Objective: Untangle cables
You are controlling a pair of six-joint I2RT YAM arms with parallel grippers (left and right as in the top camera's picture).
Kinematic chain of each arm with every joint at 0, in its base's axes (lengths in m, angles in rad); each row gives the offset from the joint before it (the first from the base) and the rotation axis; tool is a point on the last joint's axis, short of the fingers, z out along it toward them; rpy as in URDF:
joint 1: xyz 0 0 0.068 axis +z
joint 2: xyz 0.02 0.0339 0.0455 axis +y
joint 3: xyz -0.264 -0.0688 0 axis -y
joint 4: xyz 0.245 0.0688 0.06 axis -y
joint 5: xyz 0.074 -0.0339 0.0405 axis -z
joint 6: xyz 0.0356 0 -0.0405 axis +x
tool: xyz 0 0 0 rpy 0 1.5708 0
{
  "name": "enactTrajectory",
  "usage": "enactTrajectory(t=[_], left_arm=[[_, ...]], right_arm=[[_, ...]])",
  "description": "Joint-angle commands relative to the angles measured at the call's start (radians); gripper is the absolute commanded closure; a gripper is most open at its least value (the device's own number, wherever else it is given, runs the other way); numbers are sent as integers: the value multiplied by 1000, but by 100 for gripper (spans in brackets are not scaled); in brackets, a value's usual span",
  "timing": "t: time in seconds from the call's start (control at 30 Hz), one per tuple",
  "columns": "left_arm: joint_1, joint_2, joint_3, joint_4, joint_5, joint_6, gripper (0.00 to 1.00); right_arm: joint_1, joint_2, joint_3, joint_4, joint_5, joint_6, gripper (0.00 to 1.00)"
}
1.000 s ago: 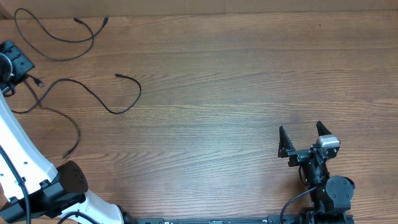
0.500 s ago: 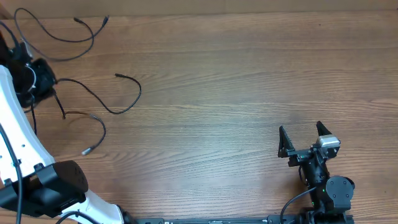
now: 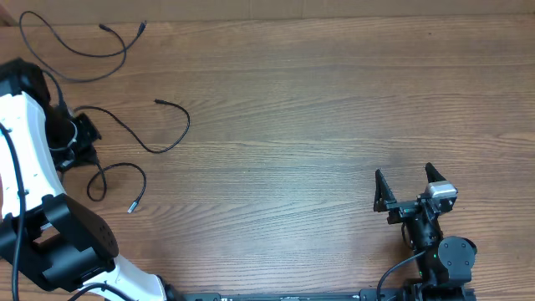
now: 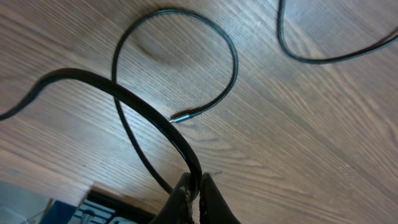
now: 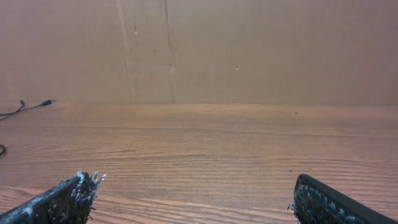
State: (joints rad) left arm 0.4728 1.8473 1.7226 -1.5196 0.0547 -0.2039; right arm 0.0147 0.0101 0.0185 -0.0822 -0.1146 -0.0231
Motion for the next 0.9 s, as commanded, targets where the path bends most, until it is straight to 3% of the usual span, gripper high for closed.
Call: enactTrajectory(t=[0.0,0.37,0.4,0.43,0.5,0.57,0.77,0.87], left_arm=[[0,-2,-98,34,-9,-14,96],[-2,-2,-287,119,79,-14,93],[-2,-2,-293,119,85,-14,82],[-2,-2,-298,120,94,-14,56],[-2,-2,-301,122,113,-13,23],[-2,-2,-296,122,122,-10,0],[0,-2,-171,90,119,13,0],[5,-2,37,32,118,-29,0]], right_arm=[[-1,-7,-10,5,9,-8,0],[-1,-7,-10,5,9,-8,0],[-1,-7,-10,5,9,-8,0],[-1,-7,-10,5,9,-8,0],[-1,-7,-10,5,9,-8,0],[-1,-7,-10,5,9,-8,0],[-1,-7,-10,5,9,-8,0],[-1,-7,-10,5,9,-8,0]])
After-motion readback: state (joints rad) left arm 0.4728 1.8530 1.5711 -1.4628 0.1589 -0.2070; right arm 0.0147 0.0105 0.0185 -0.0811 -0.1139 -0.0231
